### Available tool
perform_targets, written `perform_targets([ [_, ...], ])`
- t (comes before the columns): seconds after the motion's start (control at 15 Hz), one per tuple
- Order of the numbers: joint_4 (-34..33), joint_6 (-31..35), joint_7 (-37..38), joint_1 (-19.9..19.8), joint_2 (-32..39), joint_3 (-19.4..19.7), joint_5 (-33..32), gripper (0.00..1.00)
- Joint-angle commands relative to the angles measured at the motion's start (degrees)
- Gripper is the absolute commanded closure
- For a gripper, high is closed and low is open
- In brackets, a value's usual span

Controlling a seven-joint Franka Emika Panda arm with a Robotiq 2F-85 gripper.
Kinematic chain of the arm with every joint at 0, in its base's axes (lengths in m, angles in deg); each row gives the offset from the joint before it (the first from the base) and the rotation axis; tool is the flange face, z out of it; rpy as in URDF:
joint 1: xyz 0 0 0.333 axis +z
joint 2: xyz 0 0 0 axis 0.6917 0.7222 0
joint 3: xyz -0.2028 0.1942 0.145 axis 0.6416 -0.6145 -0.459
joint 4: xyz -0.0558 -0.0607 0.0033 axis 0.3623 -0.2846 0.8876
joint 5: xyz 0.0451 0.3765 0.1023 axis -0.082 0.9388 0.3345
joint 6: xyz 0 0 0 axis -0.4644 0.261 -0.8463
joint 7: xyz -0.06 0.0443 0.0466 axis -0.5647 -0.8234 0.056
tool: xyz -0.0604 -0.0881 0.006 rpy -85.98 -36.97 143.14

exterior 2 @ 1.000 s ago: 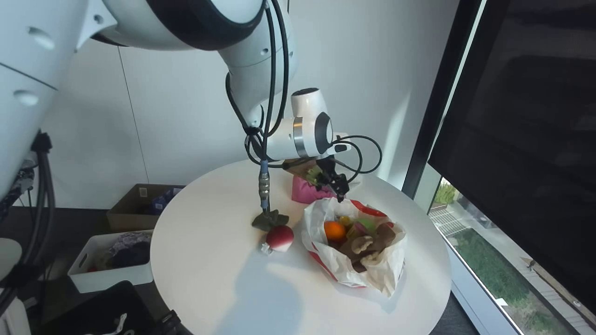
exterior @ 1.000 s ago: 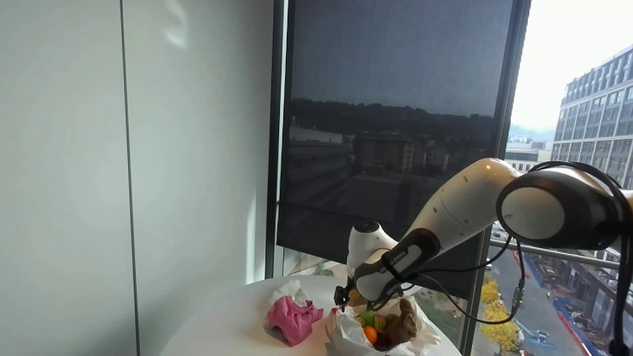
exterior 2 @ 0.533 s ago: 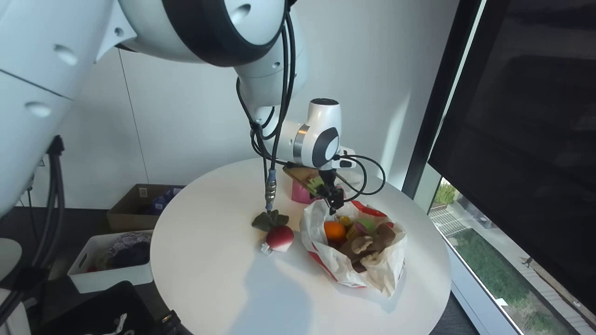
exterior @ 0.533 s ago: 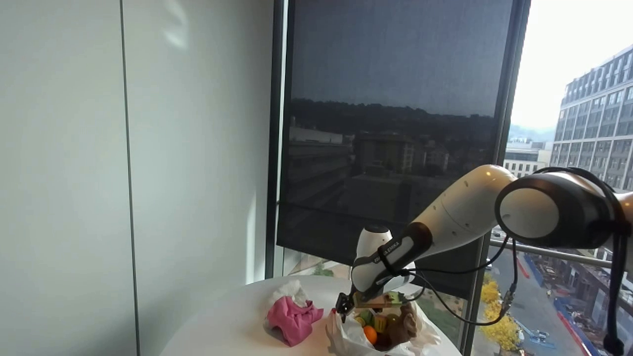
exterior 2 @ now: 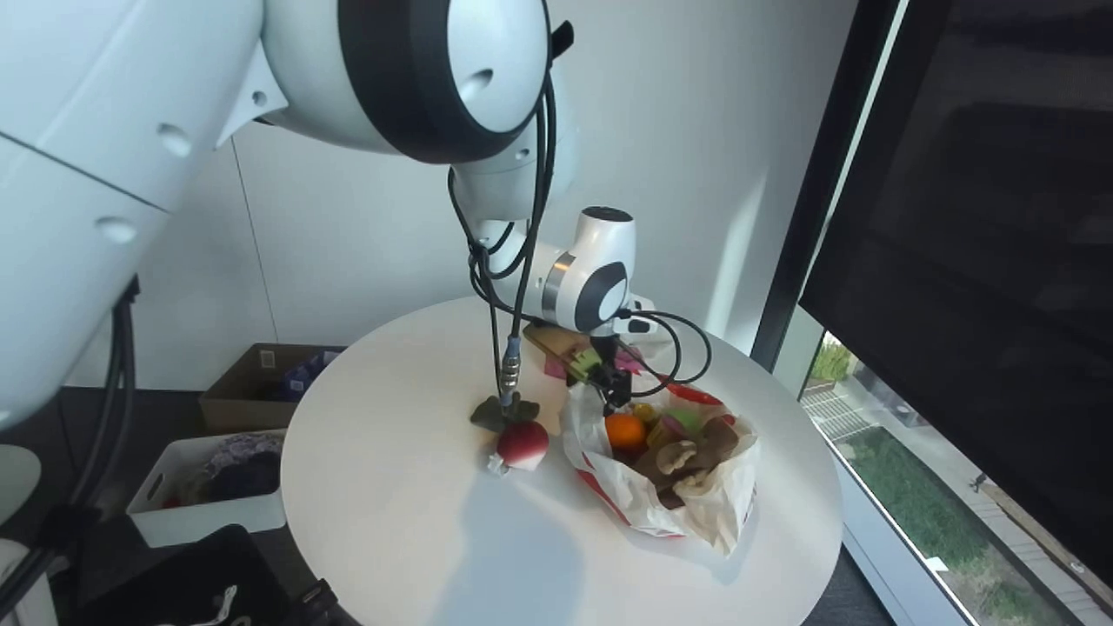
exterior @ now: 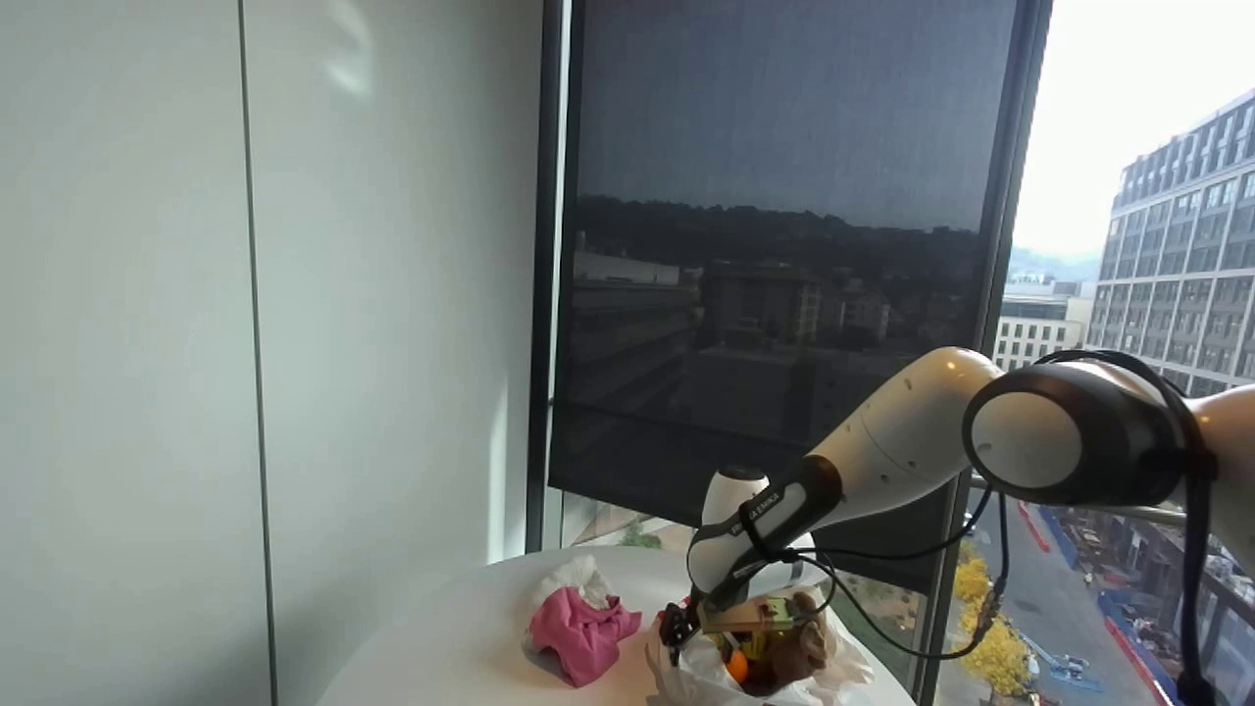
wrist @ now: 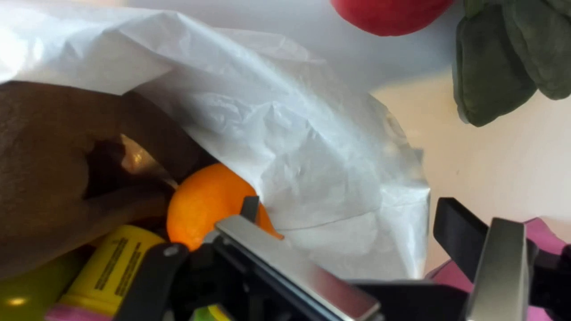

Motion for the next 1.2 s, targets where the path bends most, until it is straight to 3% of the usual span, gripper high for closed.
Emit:
perform_targets([
  [0.0,-2.66,-0.46,-3.19,-0.15,1.46,-0.77,0.87,0.0],
  [0.4,-4.08,0.91,-5.77,0.77,4.04,0.79,-1.53,0.0],
  [0.47,-3.98,1.29,-6.75,0.49,4.07,0.19,-1.32,0.25],
  [0.53,-4.02,1.47,-7.28,0.5,4.03,-0.04,-1.22,0.27],
  [1.13,-4.13,3.43,-8.54,0.49,4.49,0.32,-0.9,0.95],
])
